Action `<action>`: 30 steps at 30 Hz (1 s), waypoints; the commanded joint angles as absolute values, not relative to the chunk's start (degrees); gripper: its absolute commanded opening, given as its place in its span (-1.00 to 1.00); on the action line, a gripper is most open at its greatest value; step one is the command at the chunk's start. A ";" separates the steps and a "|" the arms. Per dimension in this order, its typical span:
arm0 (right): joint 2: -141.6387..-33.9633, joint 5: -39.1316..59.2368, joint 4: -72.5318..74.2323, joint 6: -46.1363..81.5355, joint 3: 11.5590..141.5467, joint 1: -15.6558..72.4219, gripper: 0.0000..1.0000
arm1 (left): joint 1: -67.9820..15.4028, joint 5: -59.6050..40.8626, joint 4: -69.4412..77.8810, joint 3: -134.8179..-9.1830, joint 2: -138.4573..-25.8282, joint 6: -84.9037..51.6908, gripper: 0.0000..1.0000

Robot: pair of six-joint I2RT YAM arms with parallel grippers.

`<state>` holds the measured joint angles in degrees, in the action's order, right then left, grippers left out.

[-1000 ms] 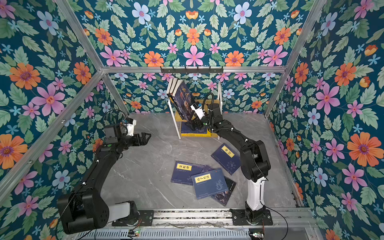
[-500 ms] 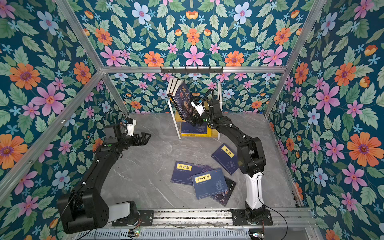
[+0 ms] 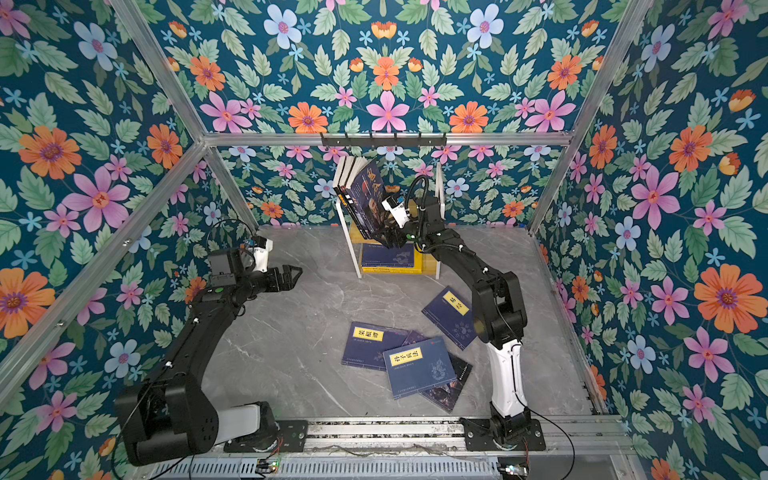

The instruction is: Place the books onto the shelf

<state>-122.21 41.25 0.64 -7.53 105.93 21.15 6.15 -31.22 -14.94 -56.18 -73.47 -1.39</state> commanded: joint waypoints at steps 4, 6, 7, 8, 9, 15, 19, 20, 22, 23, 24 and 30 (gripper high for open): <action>-123.14 43.41 -4.30 -7.56 106.35 21.08 0.56 | 6.50 -31.15 -13.72 -56.27 -73.48 -1.14 1.00; -123.16 43.21 -4.26 -7.65 106.24 21.12 0.56 | 6.50 -31.07 -13.28 -55.90 -73.55 -1.28 0.99; -123.09 42.75 -4.16 -7.33 106.17 21.08 0.56 | 6.50 -31.43 -13.27 -55.90 -73.54 -1.55 0.99; -123.03 42.63 -3.92 -6.98 106.17 21.14 0.56 | 6.50 -31.88 -13.31 -56.02 -73.50 -1.82 0.99; -123.05 42.63 -3.78 -6.76 106.25 21.17 0.55 | 6.50 -32.11 -13.38 -56.14 -73.48 -1.97 0.99; -121.37 40.49 -2.87 -4.44 106.06 21.12 0.54 | 6.50 -32.46 -13.24 -55.96 -73.30 -2.06 0.99; -116.70 38.82 -0.88 -3.22 101.94 21.14 0.61 | 6.50 -33.31 -12.97 -55.75 -73.13 -2.06 0.99; -114.84 37.54 -0.07 -2.47 100.20 21.17 0.63 | 6.41 -33.82 -12.97 -55.72 -73.00 -2.34 0.99; -110.99 34.97 1.34 -0.57 96.39 21.17 0.65 | 6.26 -35.52 -12.95 -55.89 -72.78 -3.06 0.99; -108.79 34.19 1.71 0.09 94.42 21.18 0.65 | 6.23 -36.55 -12.93 -55.91 -72.80 -3.15 0.99; -106.91 33.61 1.85 0.59 92.66 21.10 0.66 | 6.08 -37.19 -12.79 -55.83 -72.90 -3.17 0.99; -93.21 28.40 -0.20 5.94 80.23 21.18 0.67 | 3.40 -41.97 -12.77 -55.31 -73.60 -3.42 0.99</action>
<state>-97.06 31.90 0.23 2.00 83.15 21.10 4.05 -37.98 -13.72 -55.46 -73.28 -2.90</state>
